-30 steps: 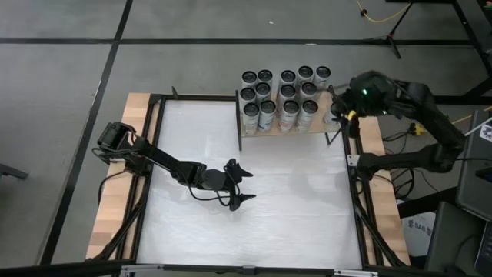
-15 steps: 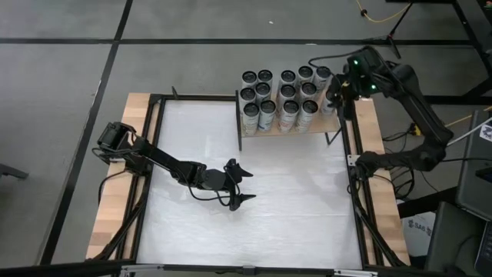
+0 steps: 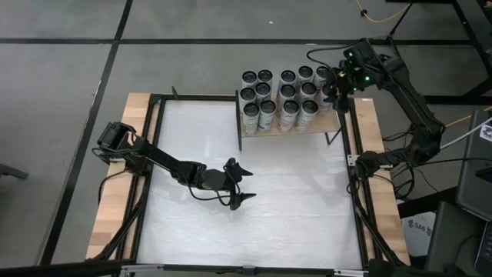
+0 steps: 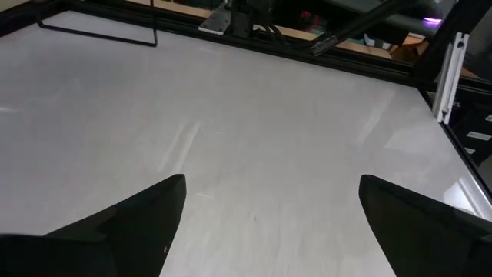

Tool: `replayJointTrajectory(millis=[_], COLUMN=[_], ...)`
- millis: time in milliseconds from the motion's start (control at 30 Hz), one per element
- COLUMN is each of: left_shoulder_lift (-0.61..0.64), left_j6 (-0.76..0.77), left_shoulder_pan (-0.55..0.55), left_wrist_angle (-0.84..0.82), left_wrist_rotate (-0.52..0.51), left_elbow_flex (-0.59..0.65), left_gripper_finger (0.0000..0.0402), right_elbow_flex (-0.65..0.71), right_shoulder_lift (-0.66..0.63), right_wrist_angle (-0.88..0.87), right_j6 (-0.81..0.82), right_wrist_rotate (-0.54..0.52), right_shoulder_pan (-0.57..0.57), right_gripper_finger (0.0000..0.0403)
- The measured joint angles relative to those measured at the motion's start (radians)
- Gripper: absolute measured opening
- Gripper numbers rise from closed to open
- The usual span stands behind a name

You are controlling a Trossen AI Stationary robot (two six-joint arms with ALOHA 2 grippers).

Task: Place canned beverage on shelf
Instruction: Put the blue soda can on the shelf aligned with the blue soda can

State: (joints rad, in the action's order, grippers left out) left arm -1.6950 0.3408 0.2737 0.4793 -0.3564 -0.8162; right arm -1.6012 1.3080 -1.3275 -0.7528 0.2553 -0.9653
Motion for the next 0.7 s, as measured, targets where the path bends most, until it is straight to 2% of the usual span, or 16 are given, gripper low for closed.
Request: replayJointTrajectory(millis=[400,700], left_shoulder_lift=[0.0,0.0], left_j6=[-0.002,-0.003], left_shoulder_pan=[0.0,0.0], left_wrist_angle=[0.0,0.0], left_wrist_rotate=[-0.002,-0.003], left_elbow_flex=[0.0,0.0], left_gripper_finger=[0.0382,0.0382], right_elbow_flex=[0.037,0.037], right_shoulder_lift=[0.011,0.01], right_wrist_angle=[0.039,0.033], right_j6=[-0.012,-0.005], right_wrist_rotate=[0.001,-0.036], right_shoulder_pan=[0.002,0.003], right_gripper_finger=[0.0261,0.0261])
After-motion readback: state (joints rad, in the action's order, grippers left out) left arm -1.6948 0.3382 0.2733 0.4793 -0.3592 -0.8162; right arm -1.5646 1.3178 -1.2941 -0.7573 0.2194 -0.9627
